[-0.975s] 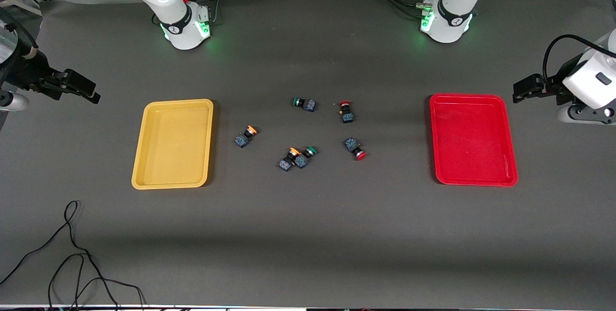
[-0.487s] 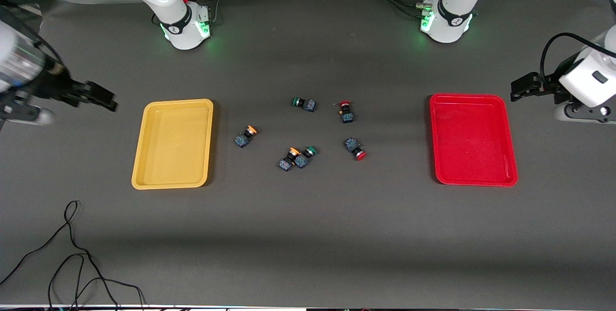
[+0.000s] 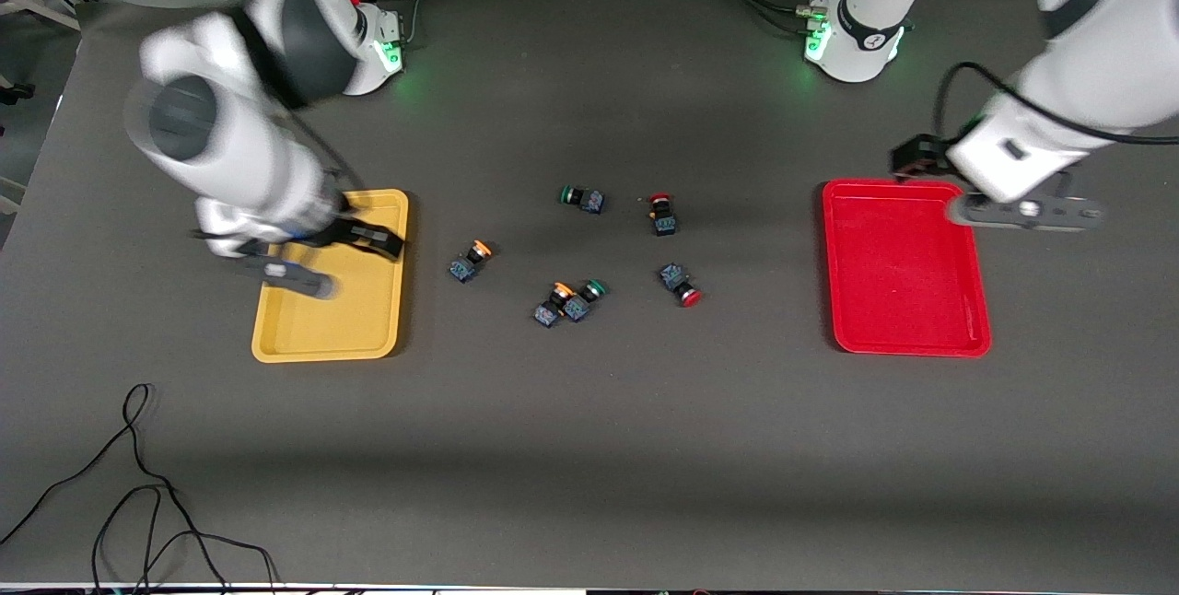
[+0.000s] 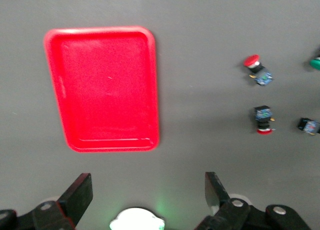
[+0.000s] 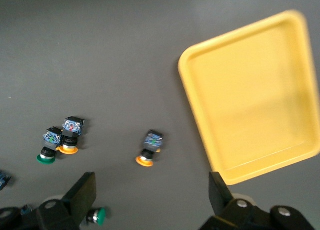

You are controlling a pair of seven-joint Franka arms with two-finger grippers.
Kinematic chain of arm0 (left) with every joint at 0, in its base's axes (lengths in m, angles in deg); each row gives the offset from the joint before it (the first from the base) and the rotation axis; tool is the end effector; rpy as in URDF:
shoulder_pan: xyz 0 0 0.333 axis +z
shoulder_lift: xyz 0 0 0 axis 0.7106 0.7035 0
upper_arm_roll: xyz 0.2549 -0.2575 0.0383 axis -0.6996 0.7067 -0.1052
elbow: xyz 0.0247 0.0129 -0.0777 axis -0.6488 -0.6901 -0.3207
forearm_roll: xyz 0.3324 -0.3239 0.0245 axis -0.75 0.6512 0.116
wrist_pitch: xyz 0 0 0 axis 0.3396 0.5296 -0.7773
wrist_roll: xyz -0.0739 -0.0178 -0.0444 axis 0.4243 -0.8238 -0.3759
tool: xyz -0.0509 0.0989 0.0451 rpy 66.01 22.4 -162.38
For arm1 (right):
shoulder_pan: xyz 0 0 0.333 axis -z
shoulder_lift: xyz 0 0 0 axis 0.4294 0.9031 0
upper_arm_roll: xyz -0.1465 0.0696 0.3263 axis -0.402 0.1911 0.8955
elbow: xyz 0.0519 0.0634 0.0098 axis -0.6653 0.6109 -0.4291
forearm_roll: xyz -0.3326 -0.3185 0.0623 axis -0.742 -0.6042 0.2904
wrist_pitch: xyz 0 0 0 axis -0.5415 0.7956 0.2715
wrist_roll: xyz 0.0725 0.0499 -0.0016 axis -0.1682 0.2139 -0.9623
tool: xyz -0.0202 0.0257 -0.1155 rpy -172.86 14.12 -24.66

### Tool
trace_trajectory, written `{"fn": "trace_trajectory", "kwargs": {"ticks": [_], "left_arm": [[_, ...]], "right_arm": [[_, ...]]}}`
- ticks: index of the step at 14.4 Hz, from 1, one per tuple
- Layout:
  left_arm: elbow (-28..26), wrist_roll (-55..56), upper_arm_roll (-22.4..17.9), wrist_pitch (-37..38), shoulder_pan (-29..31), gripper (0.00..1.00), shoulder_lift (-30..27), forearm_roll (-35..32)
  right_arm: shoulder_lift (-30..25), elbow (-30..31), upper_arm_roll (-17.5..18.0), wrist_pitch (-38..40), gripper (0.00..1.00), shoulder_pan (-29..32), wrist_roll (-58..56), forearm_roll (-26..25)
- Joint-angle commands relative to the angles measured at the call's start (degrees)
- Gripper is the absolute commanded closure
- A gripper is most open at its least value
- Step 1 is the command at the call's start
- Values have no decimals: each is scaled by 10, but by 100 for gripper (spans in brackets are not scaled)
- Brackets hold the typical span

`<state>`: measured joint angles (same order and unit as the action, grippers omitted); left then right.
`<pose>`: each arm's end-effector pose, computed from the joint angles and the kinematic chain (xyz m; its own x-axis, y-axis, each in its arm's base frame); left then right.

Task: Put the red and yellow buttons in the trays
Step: 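Grasp yellow button with the right gripper while the left gripper grasps red one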

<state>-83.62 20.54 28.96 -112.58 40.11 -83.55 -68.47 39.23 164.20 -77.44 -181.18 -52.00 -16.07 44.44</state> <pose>0.5902 -0.1656 0.5849 0.9796 -0.0580 -0.1924 -0.0603 -0.9982 -0.0061 0.6299 0.2809 0.4371 0.9326 -0.3527 -0.0772 -0.3487 -0.9353 0.0604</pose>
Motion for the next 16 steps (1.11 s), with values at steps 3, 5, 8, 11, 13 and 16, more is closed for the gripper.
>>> {"fn": "trace_trajectory", "kwargs": {"ticks": [3,5,8,11,13,16], "left_arm": [[-82,164,114,-93,-4,0,-27,12],[-119,240,162,-158,-10,0,-24,21],[-176,330,178,-256,-60,0,-11,20],[-227,396,178,-364,-101,0,30,8],[-259,414,178,-438,-107,0,70,-9],[-277,467,177,-523,-114,0,151,-64]], "right_arm": [[33,163,-6,-210,0,-15,58,0],[59,202,-5,-273,0,-15,73,4],[112,208,-5,-327,0,-29,104,6],[122,218,-5,-337,7,-49,137,6],[119,221,-4,-337,26,-50,139,9],[123,221,-1,-340,60,-50,139,12]]}}
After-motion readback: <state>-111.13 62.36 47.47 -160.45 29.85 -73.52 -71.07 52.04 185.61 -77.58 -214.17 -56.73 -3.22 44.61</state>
